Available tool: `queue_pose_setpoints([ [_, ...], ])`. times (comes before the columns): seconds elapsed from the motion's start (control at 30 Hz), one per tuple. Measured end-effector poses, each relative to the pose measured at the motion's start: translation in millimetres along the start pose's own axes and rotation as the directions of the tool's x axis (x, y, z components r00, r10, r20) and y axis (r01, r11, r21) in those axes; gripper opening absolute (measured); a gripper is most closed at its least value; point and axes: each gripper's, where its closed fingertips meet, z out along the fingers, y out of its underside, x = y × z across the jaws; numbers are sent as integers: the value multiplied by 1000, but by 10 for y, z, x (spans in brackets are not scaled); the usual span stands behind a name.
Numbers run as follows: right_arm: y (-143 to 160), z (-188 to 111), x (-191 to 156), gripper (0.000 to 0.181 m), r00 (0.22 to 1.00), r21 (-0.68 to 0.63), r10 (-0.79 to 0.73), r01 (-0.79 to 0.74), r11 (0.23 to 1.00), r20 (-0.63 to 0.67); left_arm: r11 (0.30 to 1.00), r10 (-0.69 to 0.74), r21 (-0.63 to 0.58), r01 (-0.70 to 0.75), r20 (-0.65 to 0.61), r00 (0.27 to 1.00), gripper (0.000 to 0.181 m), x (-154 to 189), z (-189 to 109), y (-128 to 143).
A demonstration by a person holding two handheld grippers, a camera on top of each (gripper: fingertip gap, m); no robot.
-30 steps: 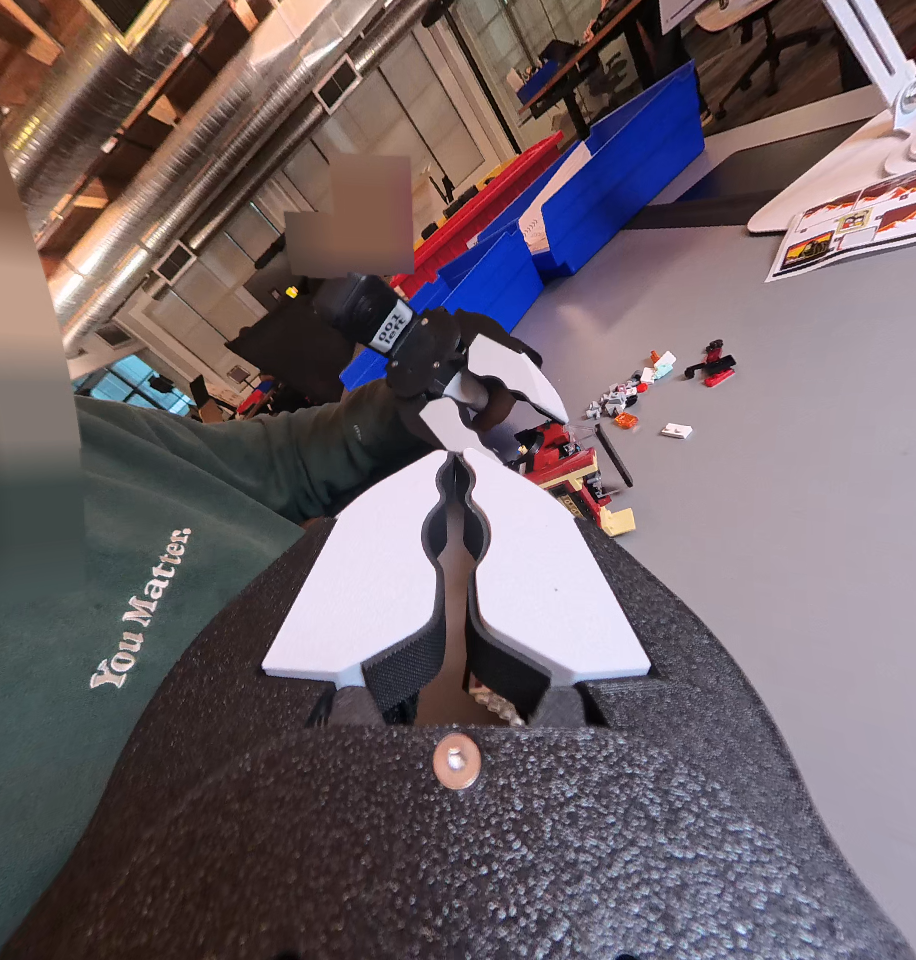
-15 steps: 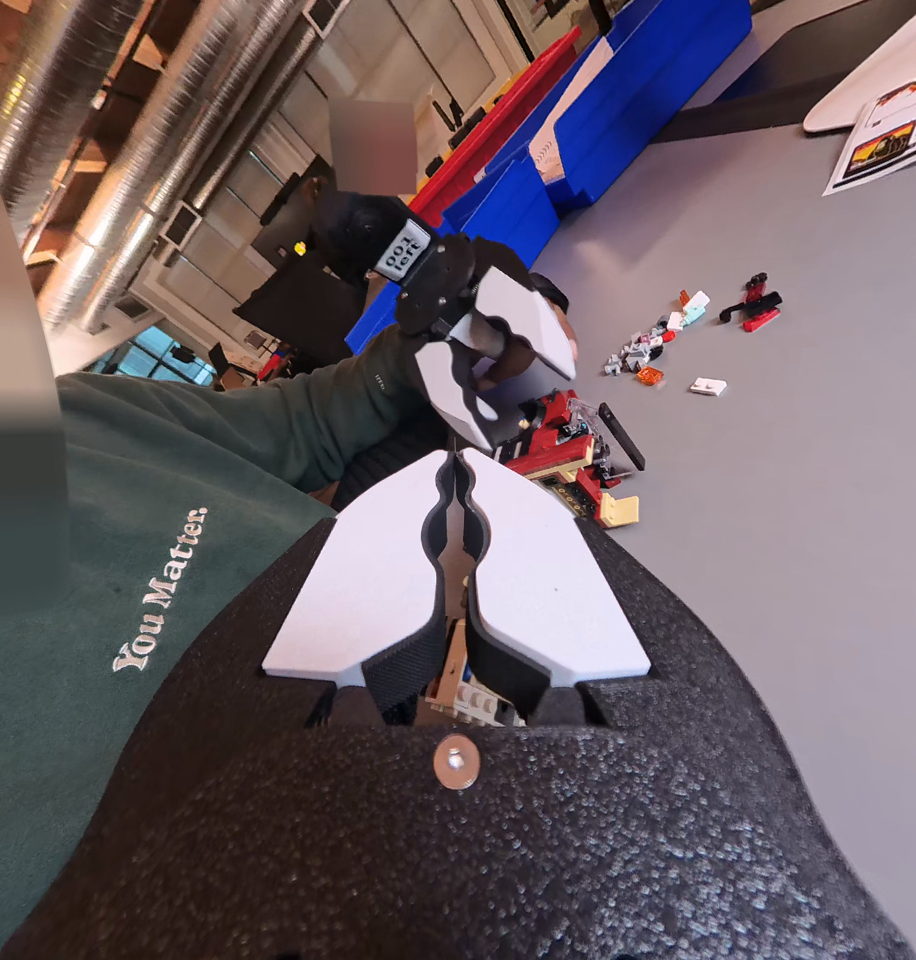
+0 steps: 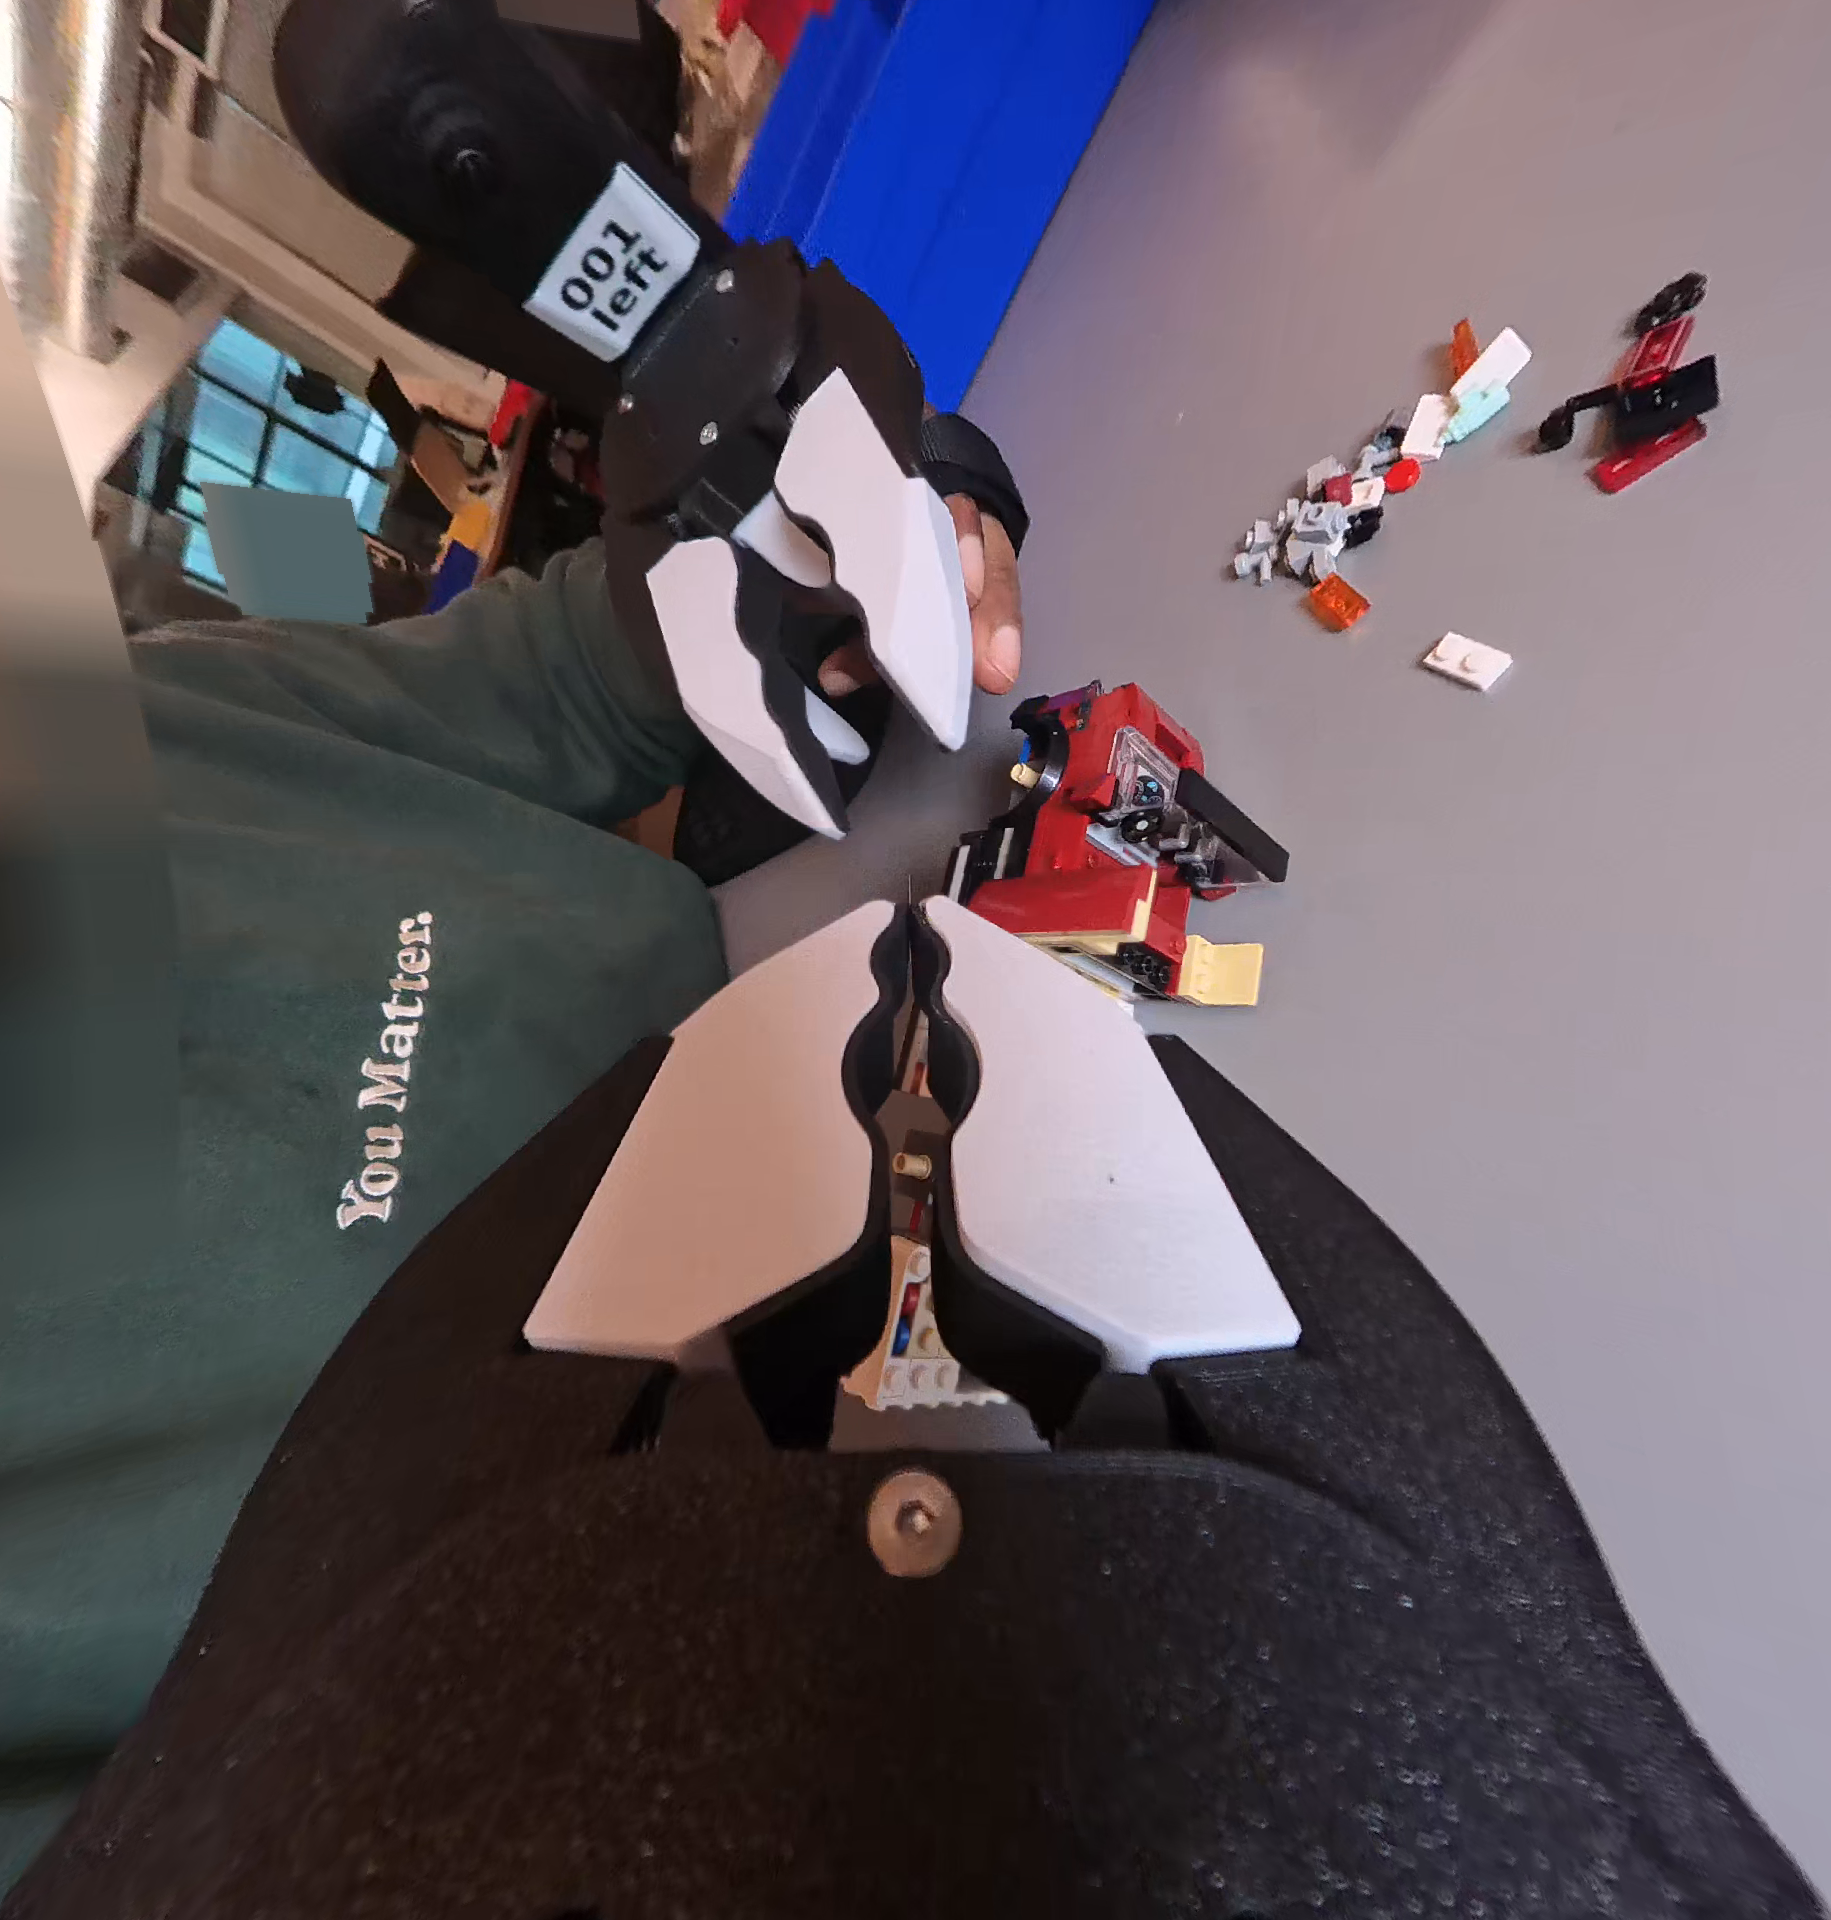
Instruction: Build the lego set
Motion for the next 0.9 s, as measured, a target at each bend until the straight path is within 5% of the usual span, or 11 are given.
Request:
queue_pose_setpoints([
  [0.57, -56, 113, 220, 0, 996, -245, 75, -82, 966, -39, 991, 131, -59, -123, 152, 980, 24, -184, -65, 181],
  [0.9, -98, 65, 250, 0, 994, -269, 94, -105, 957, -52, 989, 121, -98, -115, 59, 991, 71, -218, -120, 382],
])
